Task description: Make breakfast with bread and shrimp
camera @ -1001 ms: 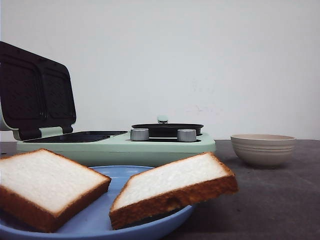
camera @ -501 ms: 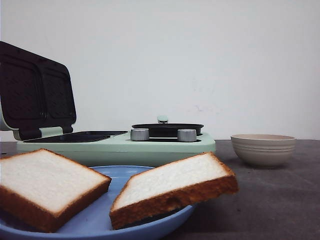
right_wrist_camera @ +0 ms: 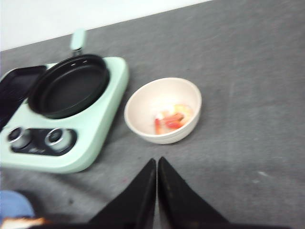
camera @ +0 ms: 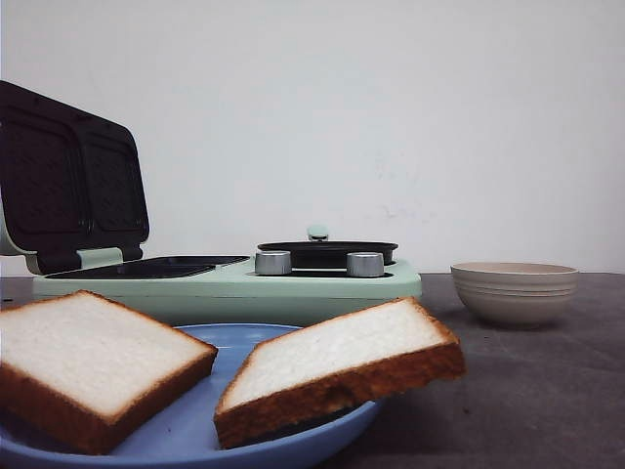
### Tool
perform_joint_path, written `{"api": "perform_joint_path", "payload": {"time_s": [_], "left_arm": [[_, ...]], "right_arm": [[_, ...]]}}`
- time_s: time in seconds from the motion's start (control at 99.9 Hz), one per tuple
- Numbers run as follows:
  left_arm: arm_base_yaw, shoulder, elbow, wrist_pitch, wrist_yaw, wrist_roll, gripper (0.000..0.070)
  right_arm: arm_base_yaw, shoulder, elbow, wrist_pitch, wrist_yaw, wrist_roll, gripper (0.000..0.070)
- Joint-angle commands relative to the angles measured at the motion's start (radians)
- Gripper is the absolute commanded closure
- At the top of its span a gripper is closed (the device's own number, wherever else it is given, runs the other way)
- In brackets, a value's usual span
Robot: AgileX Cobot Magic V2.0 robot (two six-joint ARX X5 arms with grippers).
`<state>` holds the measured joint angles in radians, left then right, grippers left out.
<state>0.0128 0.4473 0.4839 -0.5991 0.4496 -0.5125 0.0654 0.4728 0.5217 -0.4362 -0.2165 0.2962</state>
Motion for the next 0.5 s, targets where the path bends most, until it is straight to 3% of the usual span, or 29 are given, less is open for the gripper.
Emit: {"api": "perform_joint_path", "payload": {"time_s": [0.0, 0.34, 0.491], "left_arm": [[-0.002, 0.005, 0.011, -0.027, 0.011, -0.028, 0.0697], [-0.042, 0.004, 0.008, -0.188, 0.042, -0.032, 0.0691], [-0.083, 0.004, -0.021, -0.187, 0.042, -0.059, 0.0551]], "right_arm": [[0.003, 0.002, 0.017, 0.008, -0.003, 0.011, 0.0700], [0.003, 0.002, 0.017, -0.003, -0.049, 0.012, 0.0700], [0.003, 0.002, 0.017, -0.003, -0.050, 0.012, 0.0700]]}}
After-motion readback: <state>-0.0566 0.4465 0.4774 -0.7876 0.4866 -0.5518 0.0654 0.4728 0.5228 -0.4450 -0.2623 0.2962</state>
